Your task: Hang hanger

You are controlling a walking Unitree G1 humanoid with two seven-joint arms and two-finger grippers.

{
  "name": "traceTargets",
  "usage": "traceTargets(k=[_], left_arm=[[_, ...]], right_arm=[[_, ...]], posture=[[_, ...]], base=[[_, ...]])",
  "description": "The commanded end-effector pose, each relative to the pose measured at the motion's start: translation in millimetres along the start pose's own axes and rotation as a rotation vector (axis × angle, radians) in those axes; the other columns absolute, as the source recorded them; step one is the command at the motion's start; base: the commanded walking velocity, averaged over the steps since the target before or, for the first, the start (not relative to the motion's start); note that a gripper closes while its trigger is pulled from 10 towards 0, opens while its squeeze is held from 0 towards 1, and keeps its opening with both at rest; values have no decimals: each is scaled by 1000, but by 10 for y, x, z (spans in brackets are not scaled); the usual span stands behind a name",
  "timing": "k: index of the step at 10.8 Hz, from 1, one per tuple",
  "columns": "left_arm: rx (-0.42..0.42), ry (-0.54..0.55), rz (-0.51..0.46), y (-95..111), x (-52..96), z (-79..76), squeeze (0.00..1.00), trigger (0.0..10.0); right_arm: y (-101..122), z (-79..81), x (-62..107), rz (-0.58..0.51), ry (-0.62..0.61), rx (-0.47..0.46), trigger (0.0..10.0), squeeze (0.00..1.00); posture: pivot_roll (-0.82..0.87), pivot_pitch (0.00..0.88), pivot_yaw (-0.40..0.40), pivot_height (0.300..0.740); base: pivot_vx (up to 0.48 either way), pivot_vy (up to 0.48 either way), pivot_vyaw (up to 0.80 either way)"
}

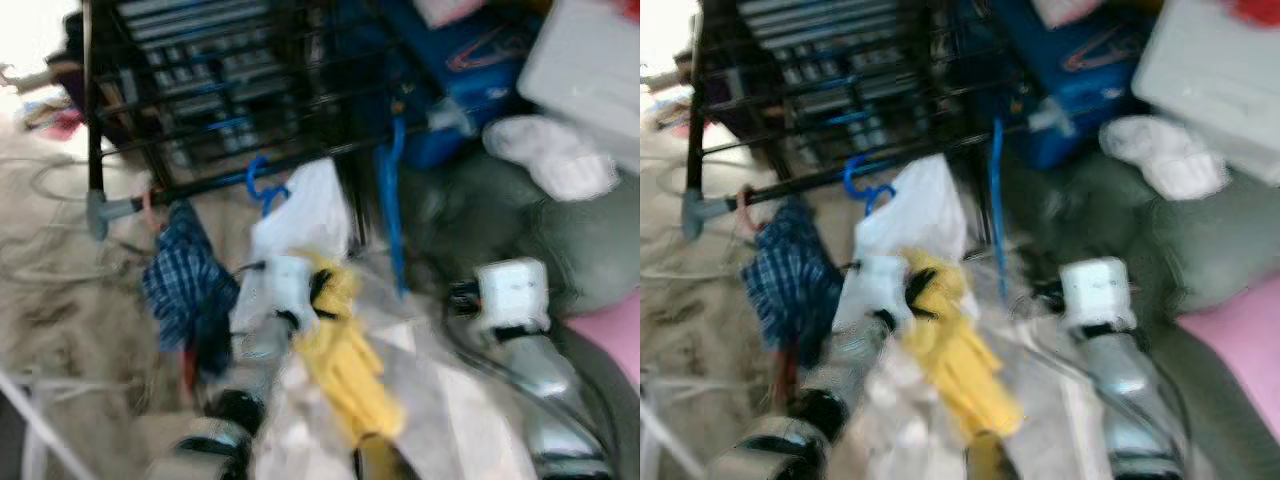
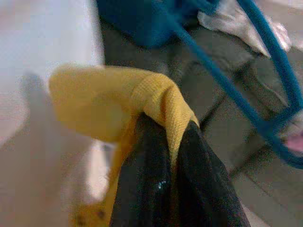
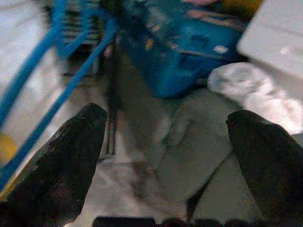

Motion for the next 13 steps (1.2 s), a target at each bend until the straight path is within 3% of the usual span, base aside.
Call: traceTargets(k=[1, 5, 8, 10, 13], left_arm=[[-12, 25, -19, 49, 9, 81, 0, 10000], [-20, 26, -3, 16, 17, 69, 0, 10000], [-22, 22, 0, 12, 11, 43, 0, 10000], [-30, 19, 13, -17, 24, 40, 0, 10000], [-35, 4, 21, -26, 14, -5, 0, 10000]], right_arm=[[29, 52, -11, -7, 21, -13, 10000, 0], [256, 83, -149, -71, 63, 14, 10000, 0], [144, 219, -305, 8, 82, -76, 10000, 0], [66, 214, -485, 90, 12, -169, 10000, 0], [-92, 156, -523, 185, 3, -183, 10000, 0]], posture=[[-313, 142, 58, 740], [-317, 148, 57, 740], [-309, 153, 58, 740], [-305, 159, 62, 740], [-304, 163, 62, 740]], base=[[0, 0, 0], [0, 0, 0], [0, 0, 0], [0, 0, 0], [0, 0, 0]])
Point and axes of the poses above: a point about 5 cm out from each wrist's last joint towards the gripper, its own x axis pointing back from the gripper into the wrist, its own y axis along the axis of the wrist's last joint, z = x × y, the point moved 3 cm from there along -x, pointing out of the wrist towards the gripper, and after that the axes turned 9 degrees about -x, right-handed, at the moved point
